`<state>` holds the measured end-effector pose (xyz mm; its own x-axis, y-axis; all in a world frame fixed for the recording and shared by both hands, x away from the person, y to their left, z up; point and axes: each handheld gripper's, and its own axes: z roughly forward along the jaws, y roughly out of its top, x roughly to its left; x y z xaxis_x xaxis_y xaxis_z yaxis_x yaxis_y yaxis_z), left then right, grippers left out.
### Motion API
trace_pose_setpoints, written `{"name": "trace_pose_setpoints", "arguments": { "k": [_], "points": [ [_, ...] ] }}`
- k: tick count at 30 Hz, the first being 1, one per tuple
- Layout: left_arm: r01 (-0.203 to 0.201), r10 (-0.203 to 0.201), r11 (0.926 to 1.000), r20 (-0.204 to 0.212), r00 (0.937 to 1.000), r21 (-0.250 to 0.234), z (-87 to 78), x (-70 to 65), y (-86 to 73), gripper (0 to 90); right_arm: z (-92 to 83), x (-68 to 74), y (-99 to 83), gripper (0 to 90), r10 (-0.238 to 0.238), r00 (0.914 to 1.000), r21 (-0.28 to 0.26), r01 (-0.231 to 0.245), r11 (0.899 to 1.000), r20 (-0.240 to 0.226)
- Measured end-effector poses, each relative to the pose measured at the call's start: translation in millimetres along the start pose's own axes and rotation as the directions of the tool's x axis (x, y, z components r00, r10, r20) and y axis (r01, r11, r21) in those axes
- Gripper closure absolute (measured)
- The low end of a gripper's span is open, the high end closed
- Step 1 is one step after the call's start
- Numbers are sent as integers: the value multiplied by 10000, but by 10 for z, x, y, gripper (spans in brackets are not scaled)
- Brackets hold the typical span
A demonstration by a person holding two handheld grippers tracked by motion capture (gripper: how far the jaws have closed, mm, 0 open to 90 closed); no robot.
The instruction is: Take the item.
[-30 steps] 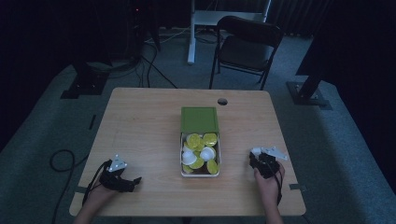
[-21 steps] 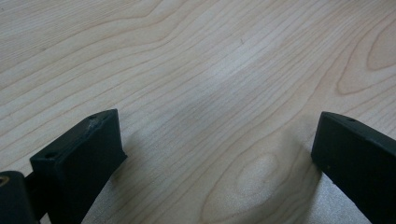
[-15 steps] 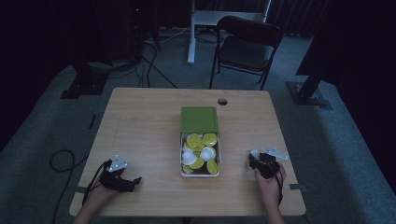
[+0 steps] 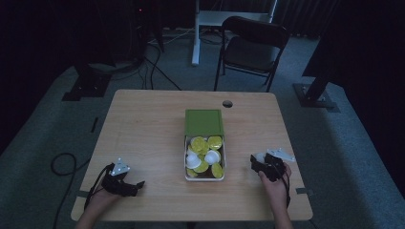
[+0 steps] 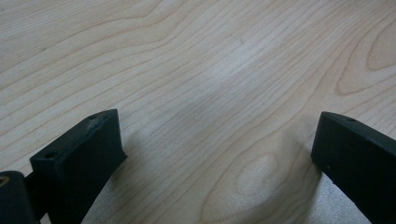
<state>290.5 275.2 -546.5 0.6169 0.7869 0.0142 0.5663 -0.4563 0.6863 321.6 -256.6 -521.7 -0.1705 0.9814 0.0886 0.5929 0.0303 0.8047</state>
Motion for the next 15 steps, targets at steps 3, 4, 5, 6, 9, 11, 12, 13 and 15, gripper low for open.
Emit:
{"name": "trace_pose_setpoints", "arguments": {
  "k": [3,4,5,6,9,11,12,13,15],
  "points": [
    [-3,3,10000,-1,10000,0,0,0,0,21,-5,36,18,259,-194,9998,-83,193,9998,-79],
    [-1,1,10000,-1,10000,-1,0,0,0,21,-7,61,27,258,-319,9994,-100,318,9994,-115],
    [-1,1,10000,-1,10000,-1,0,0,0,21,-7,61,27,258,-319,9994,-100,318,9994,-115],
    [-2,2,10000,-2,10000,-1,0,0,0,21,-11,72,32,258,-364,9992,-122,362,9993,-135],
    [-2,2,10000,-2,10000,0,0,0,0,21,-24,95,46,255,-387,9989,-268,380,9989,-273],
    [-4,4,10000,-1,10000,1,0,0,0,21,-35,106,54,251,-480,9983,-425,466,9980,-334],
    [-2,2,10000,-1,10000,-1,0,0,0,21,-42,110,58,248,-458,9983,-452,441,9980,-370],
    [-3,3,10000,0,10000,1,0,0,0,21,-48,113,62,249,-485,9981,-517,465,9976,-379],
    [0,0,10000,-1,10000,-1,0,0,0,21,-61,126,73,242,-535,9979,-568,513,9971,-377]
  ]
}}
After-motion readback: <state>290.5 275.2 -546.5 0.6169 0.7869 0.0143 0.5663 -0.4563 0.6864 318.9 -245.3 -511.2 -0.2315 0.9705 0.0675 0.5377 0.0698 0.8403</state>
